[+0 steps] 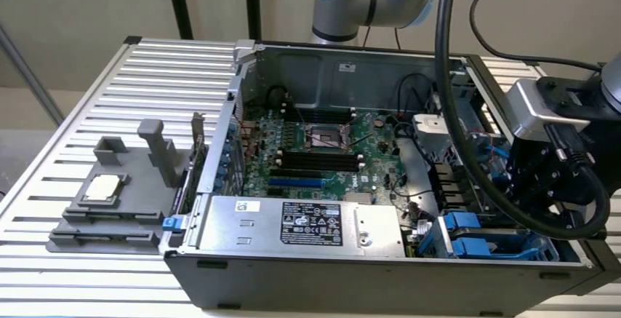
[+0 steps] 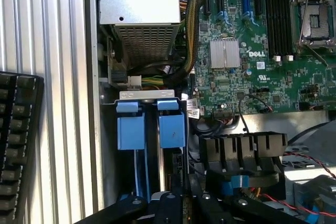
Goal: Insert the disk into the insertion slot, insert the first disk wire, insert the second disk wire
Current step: 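Insert the first disk wire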
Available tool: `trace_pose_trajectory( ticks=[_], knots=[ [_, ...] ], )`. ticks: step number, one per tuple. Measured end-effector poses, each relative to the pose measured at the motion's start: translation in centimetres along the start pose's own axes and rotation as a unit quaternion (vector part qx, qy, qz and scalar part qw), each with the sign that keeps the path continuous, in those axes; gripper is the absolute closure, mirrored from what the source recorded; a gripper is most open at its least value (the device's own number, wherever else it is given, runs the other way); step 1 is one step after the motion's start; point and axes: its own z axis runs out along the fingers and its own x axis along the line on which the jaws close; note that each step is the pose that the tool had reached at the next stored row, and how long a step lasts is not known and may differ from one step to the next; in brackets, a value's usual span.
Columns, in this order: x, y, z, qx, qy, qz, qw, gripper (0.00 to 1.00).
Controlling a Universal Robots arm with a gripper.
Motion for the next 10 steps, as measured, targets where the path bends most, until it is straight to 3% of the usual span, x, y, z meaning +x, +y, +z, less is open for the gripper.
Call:
trace_pose_trajectory(
  ticks=[10],
  knots=[
    [0.02,-0.01,0.2,0.0002,0.0003,0.0,1.0,0.84]
  ],
)
